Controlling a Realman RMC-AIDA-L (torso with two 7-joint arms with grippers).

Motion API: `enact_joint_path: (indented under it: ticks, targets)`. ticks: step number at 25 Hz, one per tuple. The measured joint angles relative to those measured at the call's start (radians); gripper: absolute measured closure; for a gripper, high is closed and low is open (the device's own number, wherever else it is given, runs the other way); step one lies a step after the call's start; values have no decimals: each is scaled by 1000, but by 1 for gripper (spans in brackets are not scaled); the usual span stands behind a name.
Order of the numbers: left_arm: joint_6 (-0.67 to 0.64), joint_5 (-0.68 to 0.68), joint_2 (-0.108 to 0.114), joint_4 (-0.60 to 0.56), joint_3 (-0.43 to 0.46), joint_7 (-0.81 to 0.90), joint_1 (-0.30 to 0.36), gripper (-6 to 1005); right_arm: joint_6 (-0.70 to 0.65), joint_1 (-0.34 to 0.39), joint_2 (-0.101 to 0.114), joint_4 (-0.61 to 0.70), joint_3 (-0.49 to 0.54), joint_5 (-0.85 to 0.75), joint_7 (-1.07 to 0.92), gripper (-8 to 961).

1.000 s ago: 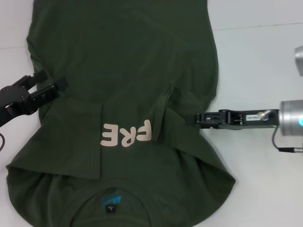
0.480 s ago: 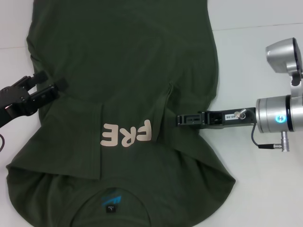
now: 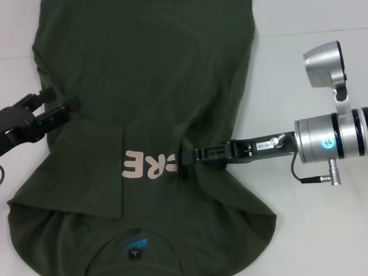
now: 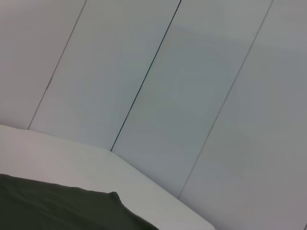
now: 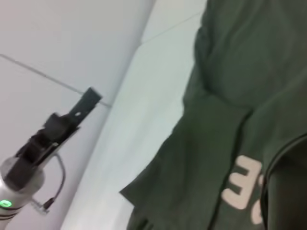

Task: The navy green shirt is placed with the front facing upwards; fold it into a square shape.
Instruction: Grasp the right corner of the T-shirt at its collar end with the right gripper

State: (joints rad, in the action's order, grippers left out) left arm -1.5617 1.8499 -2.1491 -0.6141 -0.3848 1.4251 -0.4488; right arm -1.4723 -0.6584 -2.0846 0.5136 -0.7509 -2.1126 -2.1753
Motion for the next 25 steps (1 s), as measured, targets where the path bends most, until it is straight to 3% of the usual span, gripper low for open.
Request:
enact_joint_path:
  ticks: [15,25]
  targets:
    - [-12,0,-2,2,0,0,3,96,17,62,8,13,14,2,-32,5]
    - [-13,0,-2,10,1,0,2,96,4,147,24,103,190,8,-29,5]
